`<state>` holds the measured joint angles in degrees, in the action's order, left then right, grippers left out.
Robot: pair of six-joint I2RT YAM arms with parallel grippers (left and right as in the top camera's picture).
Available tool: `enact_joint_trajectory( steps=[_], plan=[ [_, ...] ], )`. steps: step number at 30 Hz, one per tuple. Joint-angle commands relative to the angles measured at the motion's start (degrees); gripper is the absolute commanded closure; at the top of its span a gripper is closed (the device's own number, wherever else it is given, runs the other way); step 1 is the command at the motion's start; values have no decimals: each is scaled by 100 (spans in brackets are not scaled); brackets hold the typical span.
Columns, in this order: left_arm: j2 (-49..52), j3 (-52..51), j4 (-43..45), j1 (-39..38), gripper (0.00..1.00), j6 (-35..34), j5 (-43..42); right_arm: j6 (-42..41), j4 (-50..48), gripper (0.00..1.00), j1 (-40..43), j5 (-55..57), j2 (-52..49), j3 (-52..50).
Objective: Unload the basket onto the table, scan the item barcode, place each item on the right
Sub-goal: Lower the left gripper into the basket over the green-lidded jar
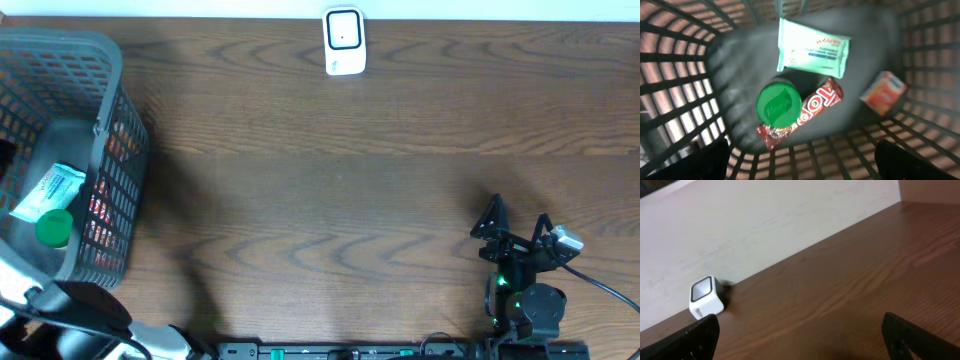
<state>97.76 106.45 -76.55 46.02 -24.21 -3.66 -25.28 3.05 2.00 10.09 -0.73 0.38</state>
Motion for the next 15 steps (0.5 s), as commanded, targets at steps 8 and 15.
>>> enact_joint_trajectory(
  steps=[8,15],
  plan=[
    [-44,-2072,1456,-24,7,-76,72,-39,17,1,-39,33,24,-7],
    [-42,-2732,2267,-24,7,-46,72,-39,17,1,-39,33,24,-7]
  ],
)
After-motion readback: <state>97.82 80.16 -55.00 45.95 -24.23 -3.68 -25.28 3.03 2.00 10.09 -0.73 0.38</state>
